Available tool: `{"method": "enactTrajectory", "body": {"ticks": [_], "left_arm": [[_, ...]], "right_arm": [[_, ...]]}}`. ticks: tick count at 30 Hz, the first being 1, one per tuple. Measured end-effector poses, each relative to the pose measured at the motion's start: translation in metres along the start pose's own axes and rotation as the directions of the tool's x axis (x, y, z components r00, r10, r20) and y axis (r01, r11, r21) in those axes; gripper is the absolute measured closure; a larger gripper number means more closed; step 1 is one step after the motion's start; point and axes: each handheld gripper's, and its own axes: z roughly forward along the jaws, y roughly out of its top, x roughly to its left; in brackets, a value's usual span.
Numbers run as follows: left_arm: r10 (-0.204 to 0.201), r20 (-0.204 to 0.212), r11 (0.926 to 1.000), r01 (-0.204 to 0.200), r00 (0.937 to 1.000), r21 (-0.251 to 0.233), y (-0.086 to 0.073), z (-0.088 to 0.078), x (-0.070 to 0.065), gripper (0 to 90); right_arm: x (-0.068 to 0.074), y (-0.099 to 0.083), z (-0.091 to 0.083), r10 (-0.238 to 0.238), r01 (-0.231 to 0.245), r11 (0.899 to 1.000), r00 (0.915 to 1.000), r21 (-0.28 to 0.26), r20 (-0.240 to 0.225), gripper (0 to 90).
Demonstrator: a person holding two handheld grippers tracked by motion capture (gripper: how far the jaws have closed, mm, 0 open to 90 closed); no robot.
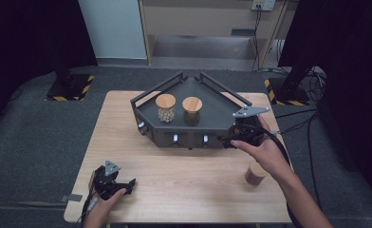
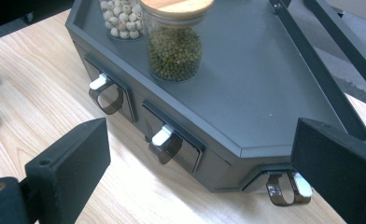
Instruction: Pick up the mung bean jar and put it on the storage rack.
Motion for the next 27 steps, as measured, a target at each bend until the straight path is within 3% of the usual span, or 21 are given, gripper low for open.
{"method": "enactTrajectory", "body": {"ticks": [27], "left_arm": [[0.000, 0.000, 1.0000, 0.000, 1.0000, 0.000, 0.000, 0.000, 0.000, 0.0]], "right_arm": [[-0.011, -0.027, -0.022, 0.031, -0.031, 1.000, 0.9995, -0.006, 0.006, 4.1]]}}
